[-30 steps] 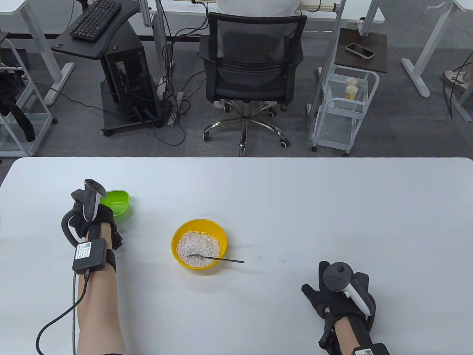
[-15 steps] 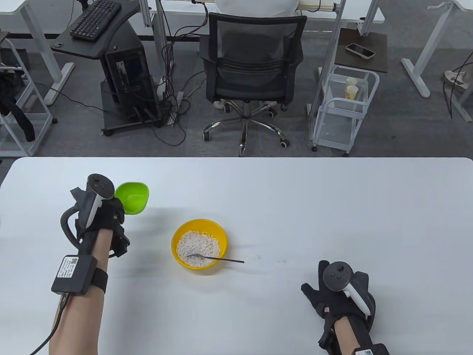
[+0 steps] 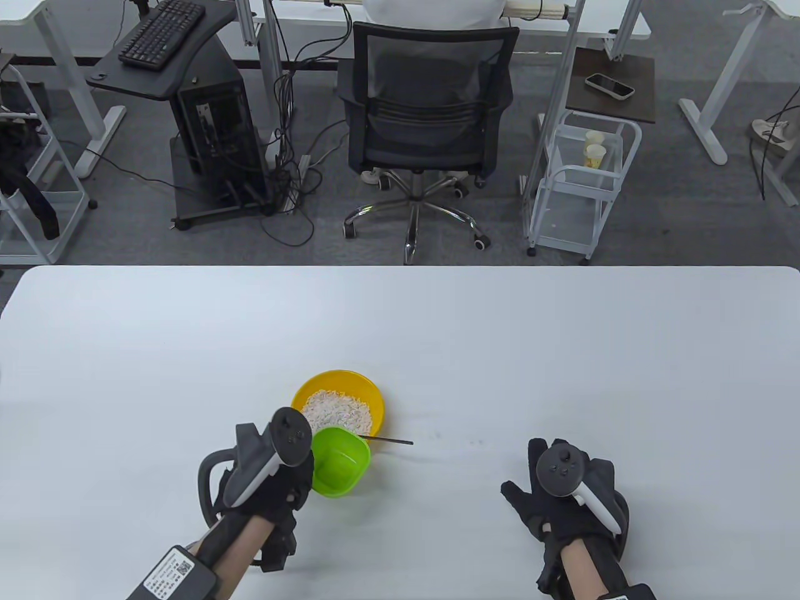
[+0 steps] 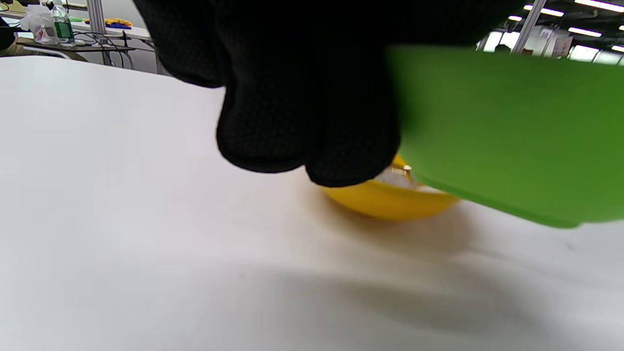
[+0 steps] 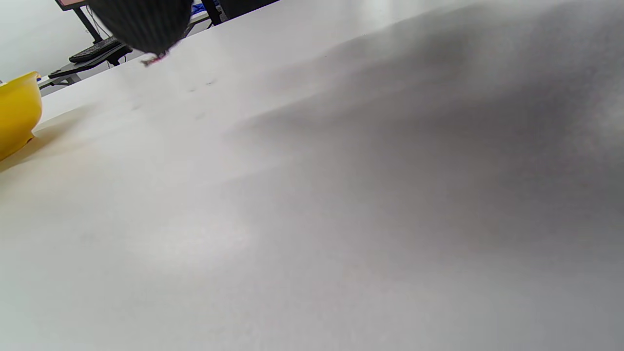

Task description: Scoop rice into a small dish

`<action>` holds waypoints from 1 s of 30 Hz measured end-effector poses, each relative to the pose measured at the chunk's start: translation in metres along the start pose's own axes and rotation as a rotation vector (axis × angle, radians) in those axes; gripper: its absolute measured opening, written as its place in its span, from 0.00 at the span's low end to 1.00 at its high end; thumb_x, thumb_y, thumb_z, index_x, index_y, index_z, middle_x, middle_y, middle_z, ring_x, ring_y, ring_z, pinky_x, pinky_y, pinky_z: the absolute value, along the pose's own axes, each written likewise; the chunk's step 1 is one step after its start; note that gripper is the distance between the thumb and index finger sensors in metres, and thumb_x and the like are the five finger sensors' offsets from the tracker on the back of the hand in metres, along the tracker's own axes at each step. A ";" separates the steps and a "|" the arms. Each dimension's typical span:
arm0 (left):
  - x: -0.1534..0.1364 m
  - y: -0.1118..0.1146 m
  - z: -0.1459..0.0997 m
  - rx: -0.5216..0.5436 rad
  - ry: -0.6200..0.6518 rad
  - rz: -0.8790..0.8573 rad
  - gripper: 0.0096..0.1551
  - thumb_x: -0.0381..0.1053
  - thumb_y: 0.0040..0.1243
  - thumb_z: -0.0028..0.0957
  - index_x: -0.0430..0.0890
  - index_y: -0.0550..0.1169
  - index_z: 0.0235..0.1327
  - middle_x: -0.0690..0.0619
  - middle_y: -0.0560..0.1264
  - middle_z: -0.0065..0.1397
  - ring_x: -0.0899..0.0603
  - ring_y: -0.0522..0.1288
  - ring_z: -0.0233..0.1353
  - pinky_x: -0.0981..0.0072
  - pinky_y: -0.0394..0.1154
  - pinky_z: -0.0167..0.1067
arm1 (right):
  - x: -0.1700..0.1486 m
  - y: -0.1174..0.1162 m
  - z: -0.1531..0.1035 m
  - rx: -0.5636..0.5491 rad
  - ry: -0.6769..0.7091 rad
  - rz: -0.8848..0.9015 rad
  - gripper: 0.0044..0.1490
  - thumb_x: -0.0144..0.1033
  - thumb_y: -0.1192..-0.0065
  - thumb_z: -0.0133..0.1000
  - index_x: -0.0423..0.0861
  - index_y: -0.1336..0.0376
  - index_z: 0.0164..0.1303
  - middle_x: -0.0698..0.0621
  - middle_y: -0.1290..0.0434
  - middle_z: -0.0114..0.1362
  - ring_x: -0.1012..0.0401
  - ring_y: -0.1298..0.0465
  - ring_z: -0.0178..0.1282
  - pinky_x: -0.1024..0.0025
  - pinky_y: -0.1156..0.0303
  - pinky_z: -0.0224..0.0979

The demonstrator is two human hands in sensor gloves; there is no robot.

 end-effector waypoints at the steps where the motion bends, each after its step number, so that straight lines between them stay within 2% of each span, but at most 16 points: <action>1: 0.003 0.010 -0.001 -0.022 -0.001 0.003 0.25 0.54 0.61 0.55 0.49 0.78 0.64 0.59 0.91 0.44 0.51 0.88 0.48 0.50 0.73 0.69 | 0.001 0.001 -0.001 -0.006 0.006 -0.005 0.54 0.58 0.52 0.64 0.45 0.73 0.83 0.33 0.75 0.85 0.30 0.74 0.79 0.21 0.72 0.67; 5: 0.010 0.039 -0.002 -0.088 -0.013 -0.034 0.25 0.54 0.61 0.55 0.49 0.78 0.64 0.58 0.91 0.46 0.51 0.88 0.49 0.50 0.73 0.70 | 0.006 0.002 -0.003 -0.010 0.031 -0.010 0.54 0.58 0.52 0.64 0.45 0.73 0.83 0.33 0.75 0.85 0.30 0.73 0.79 0.21 0.72 0.67; 8: 0.012 0.052 -0.001 -0.104 -0.032 -0.030 0.25 0.54 0.61 0.55 0.49 0.78 0.64 0.58 0.91 0.46 0.50 0.88 0.50 0.50 0.73 0.70 | 0.008 0.001 -0.004 -0.006 0.043 -0.011 0.54 0.58 0.52 0.64 0.45 0.73 0.83 0.33 0.75 0.85 0.30 0.73 0.79 0.21 0.72 0.67; 17: 0.008 0.066 0.007 -0.098 -0.059 -0.033 0.25 0.54 0.60 0.55 0.50 0.76 0.65 0.59 0.90 0.49 0.51 0.87 0.52 0.50 0.72 0.71 | 0.010 0.000 -0.004 0.001 0.046 -0.024 0.54 0.58 0.52 0.64 0.46 0.73 0.83 0.33 0.75 0.84 0.30 0.73 0.79 0.21 0.72 0.67; 20: 0.005 0.065 0.008 -0.091 -0.058 -0.032 0.27 0.56 0.60 0.54 0.51 0.75 0.67 0.59 0.90 0.50 0.50 0.87 0.53 0.49 0.72 0.71 | 0.009 0.000 -0.003 0.001 0.043 -0.025 0.54 0.58 0.52 0.64 0.46 0.73 0.83 0.33 0.76 0.84 0.30 0.73 0.79 0.21 0.72 0.67; 23: 0.001 0.044 0.003 -0.032 -0.048 -0.063 0.32 0.62 0.58 0.53 0.52 0.73 0.69 0.58 0.89 0.54 0.49 0.86 0.56 0.48 0.71 0.72 | 0.009 0.000 -0.003 0.000 0.039 -0.027 0.54 0.58 0.52 0.64 0.46 0.73 0.83 0.33 0.76 0.84 0.30 0.73 0.79 0.21 0.72 0.67; 27: -0.021 -0.016 -0.003 0.231 -0.085 -0.082 0.35 0.66 0.54 0.52 0.54 0.71 0.72 0.57 0.86 0.62 0.47 0.83 0.63 0.46 0.68 0.75 | 0.009 -0.001 -0.003 0.002 0.034 -0.021 0.54 0.58 0.52 0.64 0.46 0.73 0.83 0.33 0.76 0.84 0.30 0.73 0.79 0.21 0.72 0.67; 30: -0.056 -0.043 0.001 0.355 -0.163 -0.062 0.37 0.67 0.54 0.52 0.56 0.68 0.75 0.57 0.82 0.71 0.46 0.79 0.72 0.43 0.64 0.77 | 0.008 -0.001 -0.003 -0.002 0.030 -0.023 0.54 0.58 0.52 0.64 0.45 0.73 0.83 0.33 0.75 0.84 0.30 0.73 0.79 0.21 0.72 0.67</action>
Point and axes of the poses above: the tracker on the back of each hand, its own x axis roughly to the thumb side, its own z axis roughly from the wrist to the fingertips, y = z × x, the point moved 4 cm from there along z, roughly from the wrist to the fingertips
